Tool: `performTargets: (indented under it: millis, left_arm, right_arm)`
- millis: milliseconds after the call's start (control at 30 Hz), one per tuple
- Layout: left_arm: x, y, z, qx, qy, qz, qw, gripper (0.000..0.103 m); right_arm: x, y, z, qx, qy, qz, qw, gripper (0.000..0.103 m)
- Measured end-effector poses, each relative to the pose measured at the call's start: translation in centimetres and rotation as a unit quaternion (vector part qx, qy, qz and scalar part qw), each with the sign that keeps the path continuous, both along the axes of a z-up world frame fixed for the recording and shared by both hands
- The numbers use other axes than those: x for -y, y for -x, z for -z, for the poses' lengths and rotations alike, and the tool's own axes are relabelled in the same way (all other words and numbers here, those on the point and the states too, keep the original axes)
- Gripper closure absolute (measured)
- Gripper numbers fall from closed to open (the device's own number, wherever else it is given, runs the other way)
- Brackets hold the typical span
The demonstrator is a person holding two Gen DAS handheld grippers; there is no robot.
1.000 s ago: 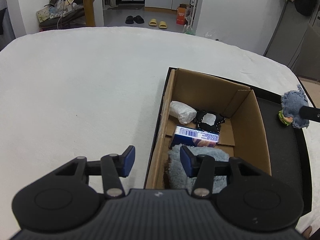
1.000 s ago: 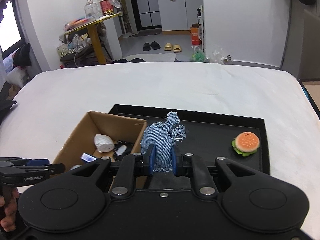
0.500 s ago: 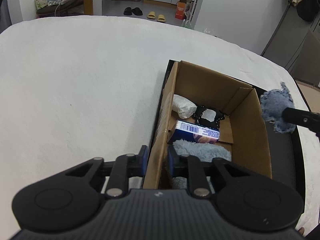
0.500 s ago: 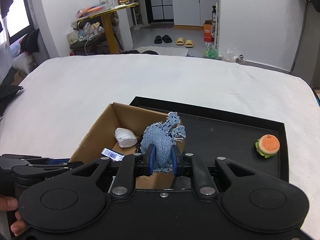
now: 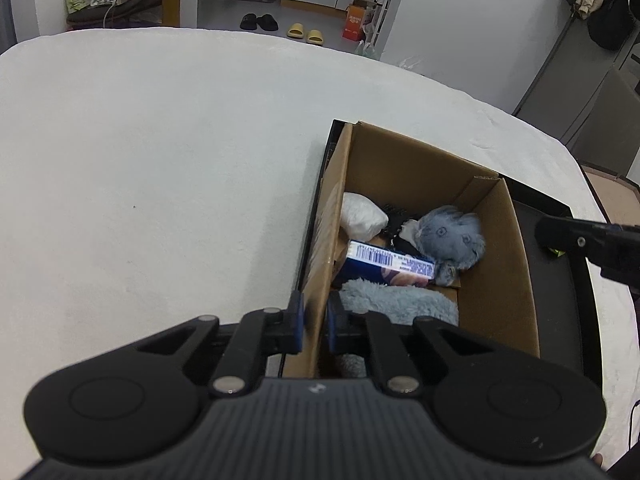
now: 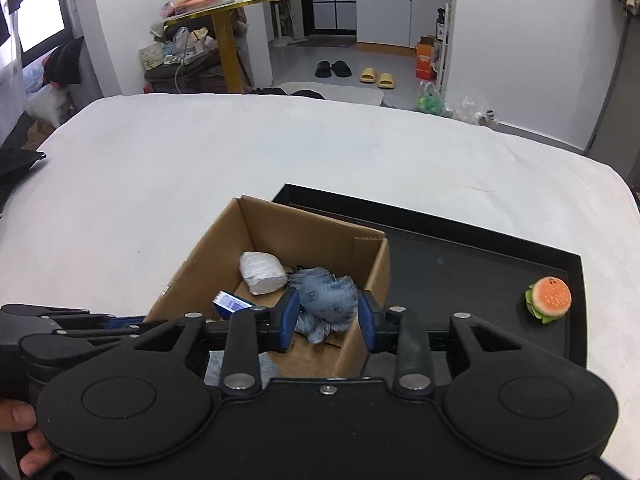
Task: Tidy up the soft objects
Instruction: 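Lift the denim plush into the box and open the right gripper, then move the right gripper to the hamburger plush and grasp it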
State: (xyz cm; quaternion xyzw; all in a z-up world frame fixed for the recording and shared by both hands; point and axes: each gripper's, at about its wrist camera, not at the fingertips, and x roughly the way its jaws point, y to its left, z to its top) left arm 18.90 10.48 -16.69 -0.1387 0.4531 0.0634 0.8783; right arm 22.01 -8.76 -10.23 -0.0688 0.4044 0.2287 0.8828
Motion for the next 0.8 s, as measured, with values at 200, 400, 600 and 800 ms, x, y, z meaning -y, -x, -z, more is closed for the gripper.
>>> performTargets:
  millis: [200,400,600,800]
  left_arm:
    - [0.0,0.0,-0.2,0.002,-0.007,0.001,1.0000,0.093]
    - [0.6,0.1,-0.6,-0.001,-0.018,0.000,0.9998,0.092]
    - [0.9,-0.2,-1.3,0.000,-0.036,-0.009,0.9993,0.089]
    - [2.0,-1.1,-1.8,-0.003,-0.051,-0.003,0.9987,0.080]
  right_arm:
    - [1.7,-0.1,0.5,-0.005,0.014,0.015,1.000,0.070]
    - [3.2,-0.3,1.0,-0.011,0.016,0.022,1.000,0.070]
    - [4.6,-0.9,1.5,-0.011,0.014,0.024,1.000,0.062]
    - [6.7,-1.9,2.4,-0.008,0.017,0.038,0.999,0.050]
